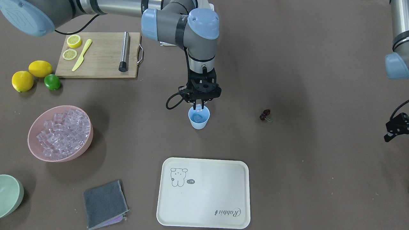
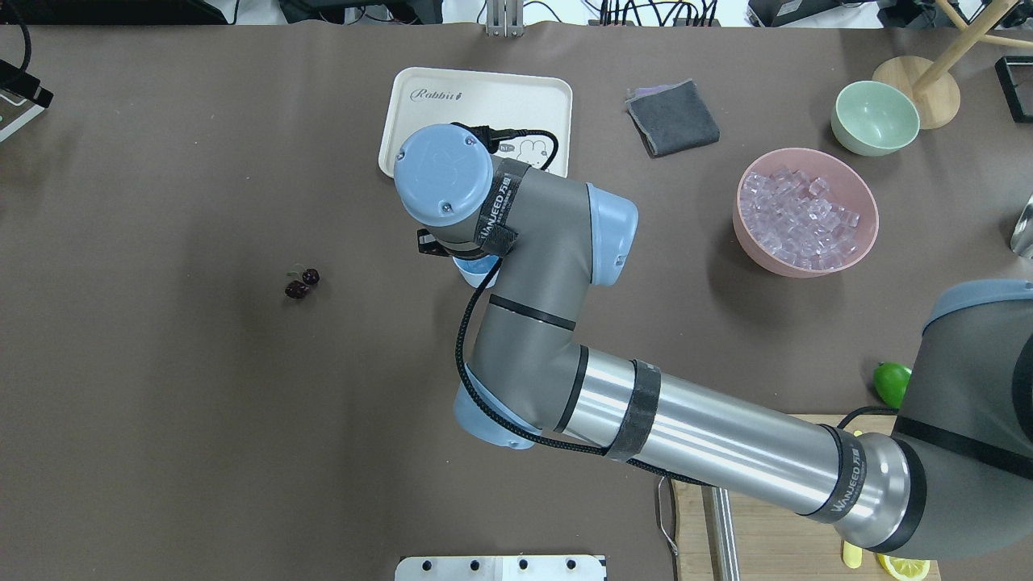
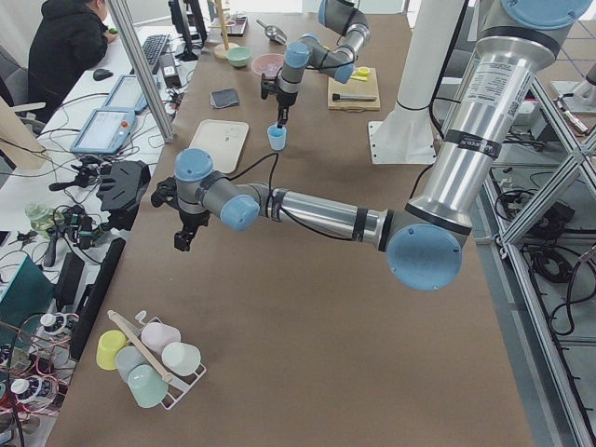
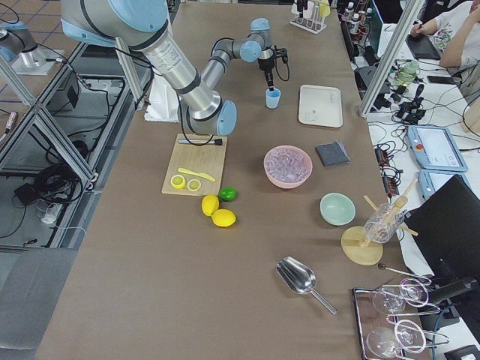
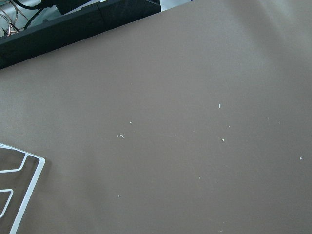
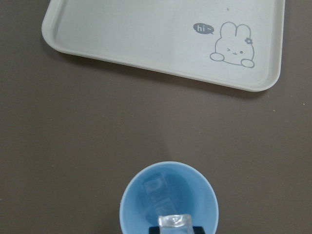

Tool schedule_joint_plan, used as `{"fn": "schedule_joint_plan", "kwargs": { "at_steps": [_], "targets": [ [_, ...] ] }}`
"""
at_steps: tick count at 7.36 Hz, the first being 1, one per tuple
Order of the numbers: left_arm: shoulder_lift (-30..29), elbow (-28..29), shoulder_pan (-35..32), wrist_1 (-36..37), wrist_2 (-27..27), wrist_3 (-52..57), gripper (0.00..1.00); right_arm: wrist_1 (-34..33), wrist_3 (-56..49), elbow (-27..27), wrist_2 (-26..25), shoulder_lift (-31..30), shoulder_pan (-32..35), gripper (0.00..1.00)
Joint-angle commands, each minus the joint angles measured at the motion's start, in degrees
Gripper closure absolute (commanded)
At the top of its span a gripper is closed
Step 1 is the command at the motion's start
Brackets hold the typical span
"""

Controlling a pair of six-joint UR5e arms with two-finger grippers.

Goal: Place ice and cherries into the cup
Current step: 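Lower the right gripper and release the ice cube into the cup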

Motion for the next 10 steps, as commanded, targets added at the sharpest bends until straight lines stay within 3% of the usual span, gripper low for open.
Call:
{"fn": "schedule_joint_plan", "kwargs": {
  "at_steps": [1, 3, 4, 5, 7, 8, 10],
  "targets": [
    [0.73, -1.75, 0.07, -0.07, -0.16, -0.18, 0.02, 0.08, -0.15, -0.02, -0.02, 0.12, 1.10, 1.00],
    [1.08, -2.20, -0.02, -0.07, -0.33, -0.18, 0.02, 0.08, -0.06, -0.11, -0.02, 0.21, 1.11, 1.00],
    [1.08, -2.20, 0.07, -0.07, -0.33, -0.18, 0.02, 0.08, -0.06, -0.11, -0.02, 0.21, 1.10, 0.91],
    [1.08, -2.11, 0.07, -0.07, -0.33, -0.18, 0.02, 3.38, -0.06, -0.28, -0.45, -0.32, 1.10, 0.70],
    [0.99, -2.20, 0.07, 0.02, -0.33, -0.18, 0.02, 9.55, -0.32, -3.79, -0.81, -0.58, 1.10, 0.13],
    [0.73, -2.03, 0.07, 0.37, -0.33, -0.45, 0.02, 9.66, -0.15, -3.72, -0.81, -0.58, 1.10, 0.02],
    [0.21, -2.20, 0.07, 0.72, -0.42, -0.62, 0.02, 9.22, -0.15, -2.67, -0.37, -0.50, 1.63, 0.02]
  ]
}}
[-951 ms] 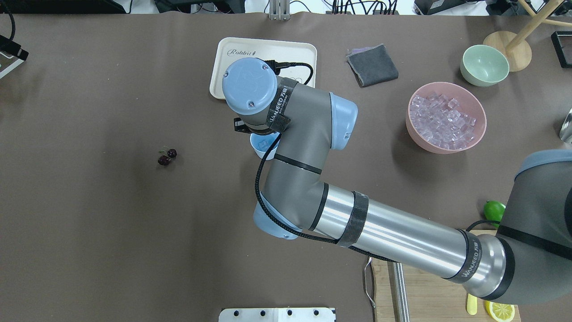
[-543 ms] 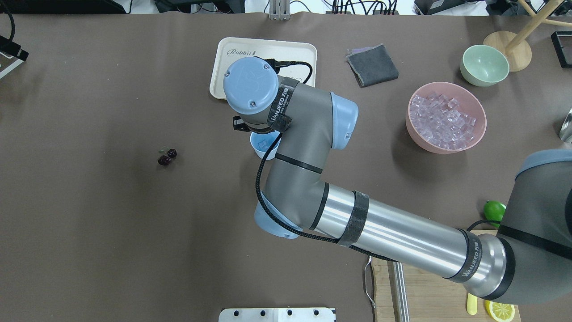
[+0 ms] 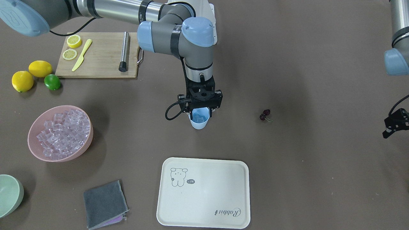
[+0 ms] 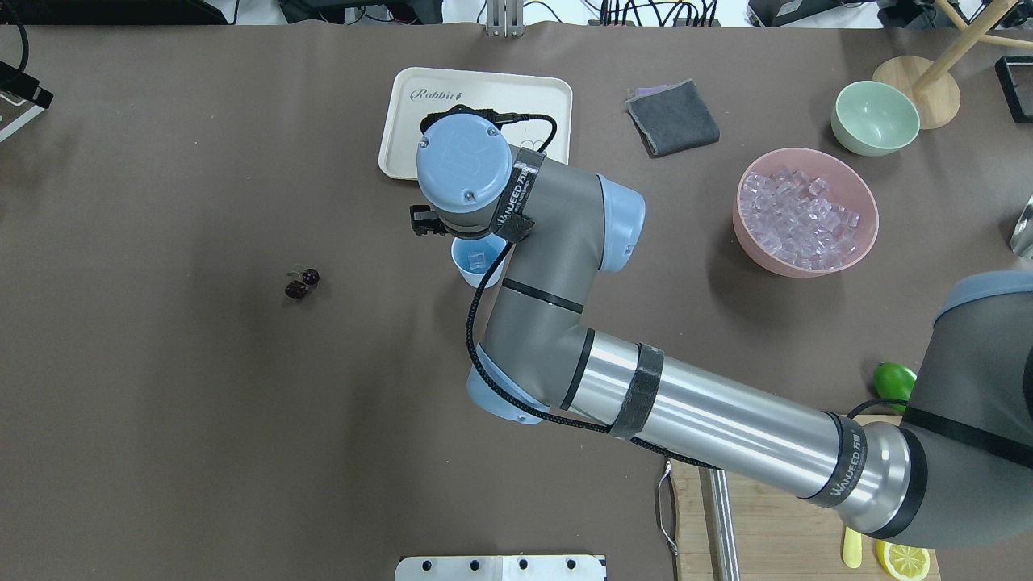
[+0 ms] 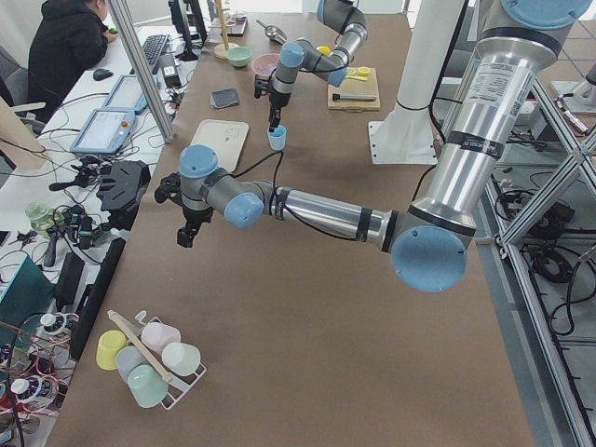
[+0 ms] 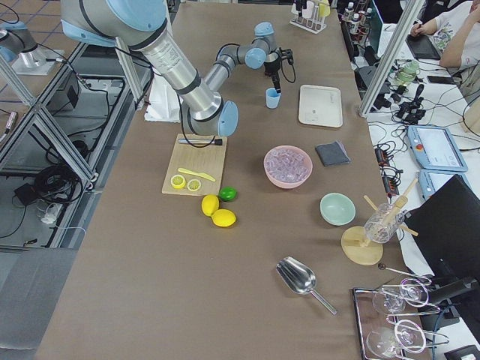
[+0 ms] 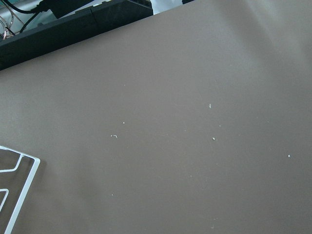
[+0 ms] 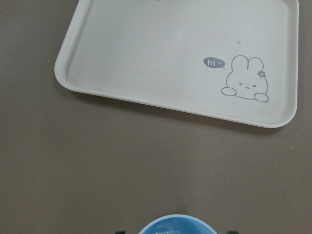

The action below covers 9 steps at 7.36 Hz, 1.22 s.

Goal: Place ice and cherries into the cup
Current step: 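Lower the right gripper and release the ice cube into the cup, then withdraw the right arm to rest while the left arm reaches toward the cherries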

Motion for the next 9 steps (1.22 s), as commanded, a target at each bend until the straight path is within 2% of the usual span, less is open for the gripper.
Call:
{"fn": "schedule_joint_plan", "kwargs": {
  "at_steps": [1, 2, 3, 4, 6, 7, 9],
  "targets": [
    [-0.67, -0.11, -0.09, 0.29, -0.07, -0.09, 0.02, -0.41, -0.57, 1.17, 1.42, -0.26, 2.29, 0.02],
    [-2.07, -0.02, 0.00, 0.37, -0.07, -0.09, 0.02, -0.32, -1.54, 2.13, 6.82, -1.14, 6.49, 0.02],
    [-3.74, -0.37, 0.52, 1.42, -0.16, -0.70, 0.02, -0.41, -3.55, 6.49, 14.27, -4.71, 12.53, 0.02],
    [-6.01, -2.03, 1.66, 4.13, -0.07, -4.45, 0.02, -0.41, -9.83, 11.41, 21.14, -10.84, 18.86, 0.02],
    [-6.30, -4.85, 5.70, 4.59, -0.07, -7.63, 0.02, -0.24, -23.97, 20.38, 27.68, -26.81, 29.24, 0.02],
    [-6.30, -6.07, 9.19, 4.51, 0.54, -11.65, 0.02, 0.37, -33.88, 21.82, 29.01, -34.29, 33.99, 0.02],
    [-5.25, -8.53, 10.89, 4.59, 0.64, -12.39, 0.02, 0.20, -40.12, 25.24, 34.97, -41.20, 40.69, 0.02]
  ]
}}
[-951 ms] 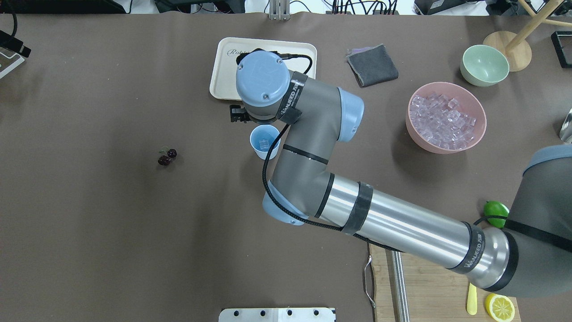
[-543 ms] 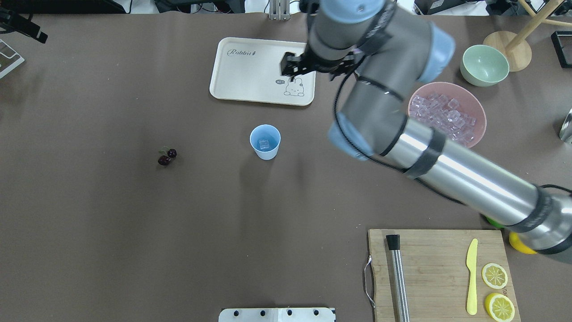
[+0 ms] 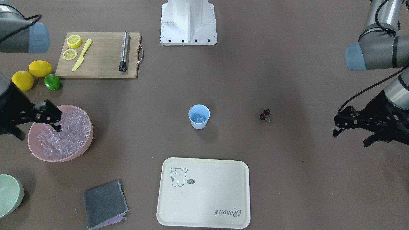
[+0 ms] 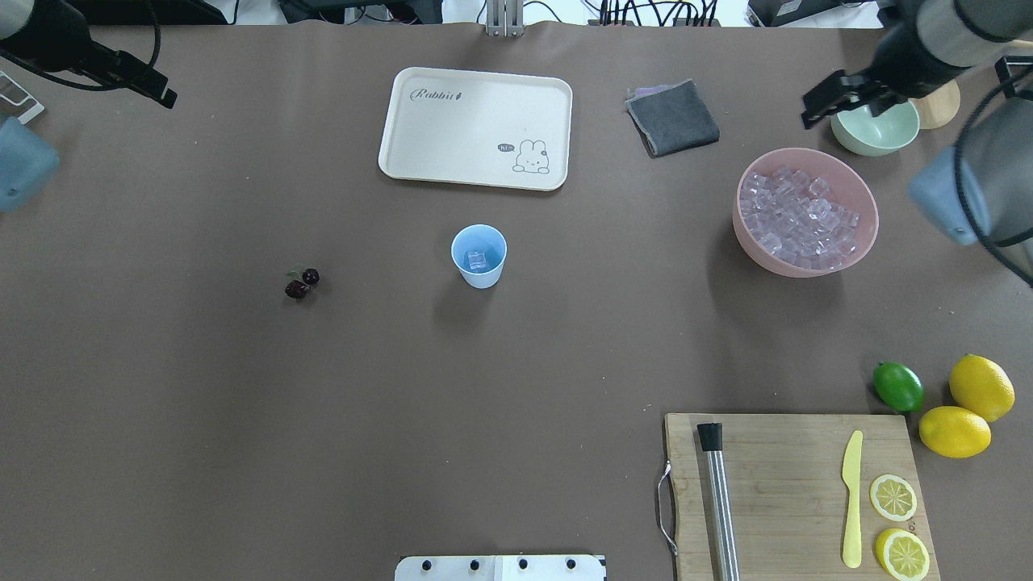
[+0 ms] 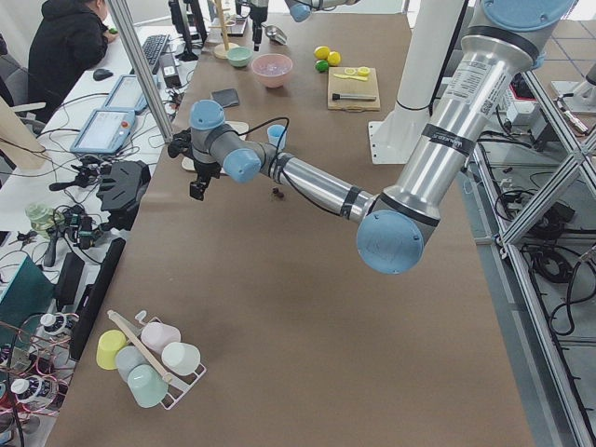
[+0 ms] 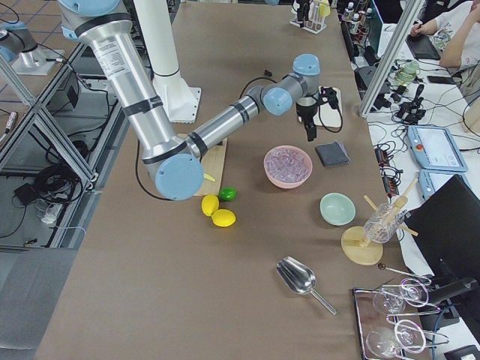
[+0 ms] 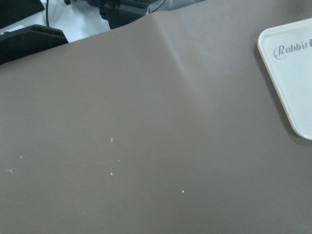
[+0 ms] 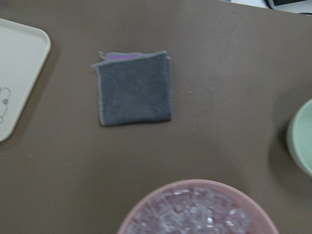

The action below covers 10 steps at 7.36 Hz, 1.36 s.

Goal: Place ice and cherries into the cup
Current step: 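Withdraw the right arm to rest while the left arm reaches toward the cherries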

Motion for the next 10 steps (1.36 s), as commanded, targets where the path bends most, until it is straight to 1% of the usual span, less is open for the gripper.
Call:
{"fn": "schedule_joint_plan", "kwargs": {
  "at_steps": [1, 2, 3, 4, 5, 6, 7, 8, 9, 10],
  "targets": [
    [1.00, -1.58, 4.37, -0.25, -0.04, -2.63, 0.02, 0.33, -13.17, 3.75, 4.24, -8.84, 5.98, 0.02],
    [1.18, -2.10, 7.36, -1.04, 0.22, -5.43, 0.02, 0.33, -22.66, 3.94, 5.29, -11.23, 9.74, 0.02],
    [1.00, -1.84, 9.91, -1.57, 0.40, -9.46, 0.02, 0.42, -26.23, 4.72, 6.00, -15.51, 12.47, 0.02],
    [1.26, -2.10, 12.29, -1.92, 4.06, -9.94, 0.02, 3.99, -32.36, 4.56, 6.09, -20.78, 12.94, 0.02],
    [1.01, -2.19, 12.66, -1.93, 4.44, -10.12, 0.02, 7.59, -33.03, 4.38, 6.53, -23.61, 13.38, 0.01],
    [1.35, -2.28, 13.36, -2.10, 4.79, -10.99, 0.02, 7.71, -33.21, 3.94, 5.40, -25.12, 13.38, 0.01],
    [1.35, -2.11, 15.19, -2.80, 4.88, -11.08, 0.02, 9.28, -33.65, 2.98, 5.91, -27.31, 13.38, 0.01],
    [1.01, -2.37, 18.00, -3.15, 5.06, -14.57, 0.02, 14.95, -33.65, 1.84, 5.92, -30.12, 13.38, 0.01],
    [1.35, -2.28, 21.24, -6.12, 7.93, -17.56, 0.02, 18.75, -33.56, 1.31, 6.00, -31.80, 13.90, 0.01],
    [1.53, -2.11, 23.54, -7.28, 8.66, -18.72, 0.02, 19.05, -33.56, 1.30, 6.44, -31.99, 15.21, 0.01]
  ]
}}
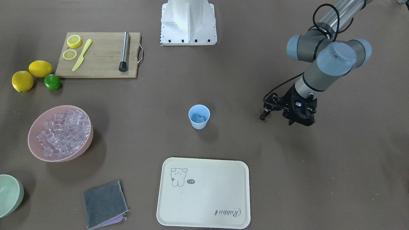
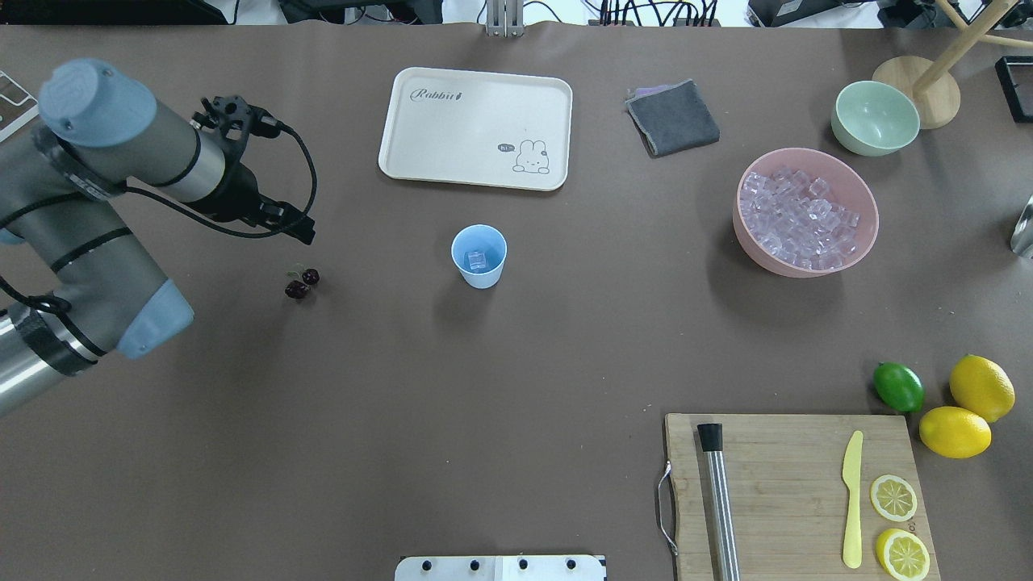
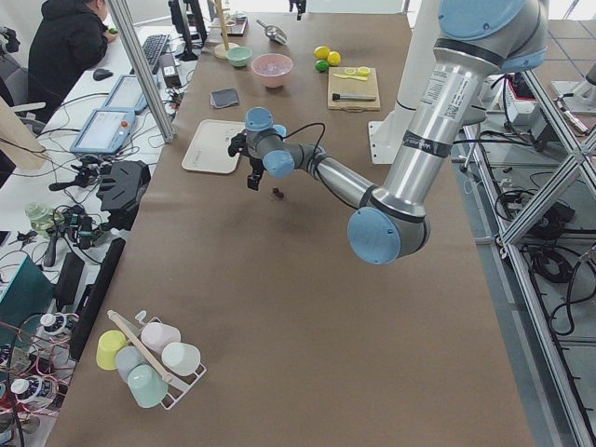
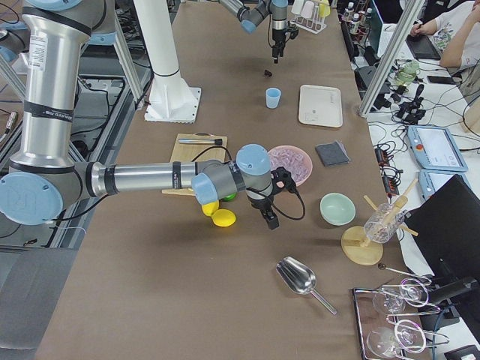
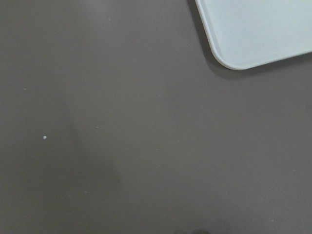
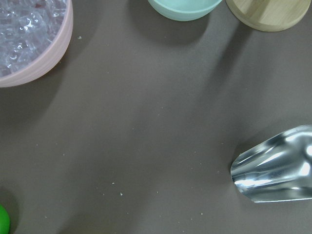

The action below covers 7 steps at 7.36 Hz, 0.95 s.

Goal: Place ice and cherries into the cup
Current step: 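Lower the left gripper onto the dark cherries and grasp their stems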

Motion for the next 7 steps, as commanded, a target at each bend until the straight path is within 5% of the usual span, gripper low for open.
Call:
{"fn": "schedule_joint_plan", "kwargs": {
  "at_steps": [1, 7],
  "targets": [
    [0.29, 0.39, 4.22, -1.97, 2.36, -3.04, 0.03, 2.43, -0.18, -0.28, 1.24, -1.52, 3.62, 0.01],
    [-0.77, 2.94, 6.43, -2.24, 5.45, -3.40, 0.04, 2.51, -0.19, -0.98, 2.75, -0.82, 3.99, 0.01]
  ]
}}
